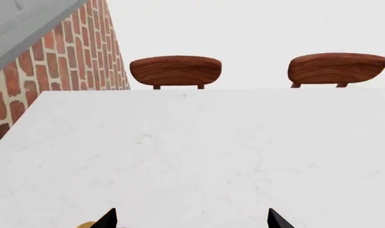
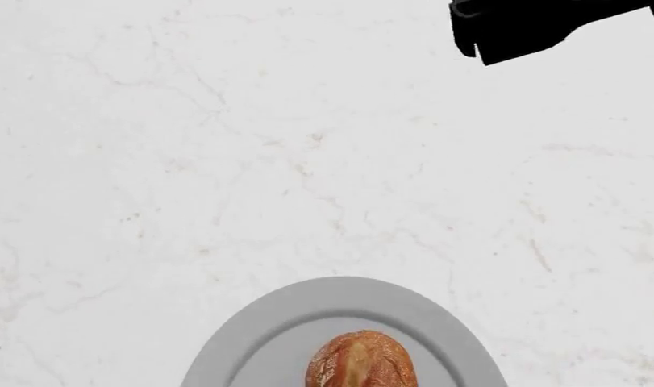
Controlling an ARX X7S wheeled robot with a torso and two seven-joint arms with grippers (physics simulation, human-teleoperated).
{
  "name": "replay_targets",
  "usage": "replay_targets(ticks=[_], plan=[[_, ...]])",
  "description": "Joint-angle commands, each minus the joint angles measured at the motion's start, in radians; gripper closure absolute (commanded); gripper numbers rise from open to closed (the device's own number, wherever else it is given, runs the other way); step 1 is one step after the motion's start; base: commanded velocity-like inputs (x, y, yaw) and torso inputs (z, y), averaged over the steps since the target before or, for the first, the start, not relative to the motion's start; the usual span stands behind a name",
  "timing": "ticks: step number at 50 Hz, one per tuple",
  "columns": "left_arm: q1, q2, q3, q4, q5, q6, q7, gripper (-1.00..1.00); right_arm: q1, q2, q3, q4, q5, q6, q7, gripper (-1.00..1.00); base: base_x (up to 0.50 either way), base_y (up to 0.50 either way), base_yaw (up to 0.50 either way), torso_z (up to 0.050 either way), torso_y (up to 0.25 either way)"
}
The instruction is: Place all breads on the cutting board.
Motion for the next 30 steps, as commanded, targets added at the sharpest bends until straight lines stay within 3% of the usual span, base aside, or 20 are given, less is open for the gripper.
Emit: replay_targets(ticks=[1, 3, 11, 13, 21, 27, 30], plan=[[-0.028, -0.116, 0.139, 0.245, -0.641, -0.024, -0.180, -1.00, 0.160, 0.020, 0.001, 0.122, 0.017, 0.069, -0.052, -1.00, 0.00, 0.01, 0.00, 0.000, 0.000], [-0.027, -0.111, 0.123, 0.241, -0.706, -0.032, -0.232, -1.00, 0.197, 0.017, -0.007, 0.152, 0.003, 0.091, -0.072, -1.00, 0.00, 0.01, 0.00, 0.000, 0.000], [0.019, -0.090, 0.096, 0.318, -0.850, -0.011, -0.232, -1.00, 0.264, 0.030, -0.044, 0.196, -0.046, 0.163, -0.127, -1.00, 0.00, 0.01, 0.00, 0.000, 0.000], [0.028, -0.096, 0.113, 0.427, -0.841, -0.015, -0.132, -1.00, 0.276, 0.042, -0.048, 0.195, -0.052, 0.178, -0.137, -1.00, 0.00, 0.01, 0.00, 0.000, 0.000], [0.039, -0.071, 0.153, 0.504, -0.939, -0.012, -0.031, -1.00, 0.313, 0.069, -0.072, 0.228, -0.091, 0.222, -0.181, -1.00, 0.00, 0.01, 0.00, 0.000, 0.000], [-0.010, -0.011, 0.240, 0.460, -0.981, -0.031, 0.021, -1.00, 0.341, 0.075, -0.097, 0.239, -0.135, 0.248, -0.224, -1.00, 0.00, 0.01, 0.00, 0.000, 0.000], [-0.043, 0.029, 0.325, 0.378, -1.164, -0.036, -0.039, -1.00, 0.363, 0.072, -0.109, 0.259, -0.156, 0.260, -0.246, -1.00, 0.00, 0.01, 0.00, 0.000, 0.000]])
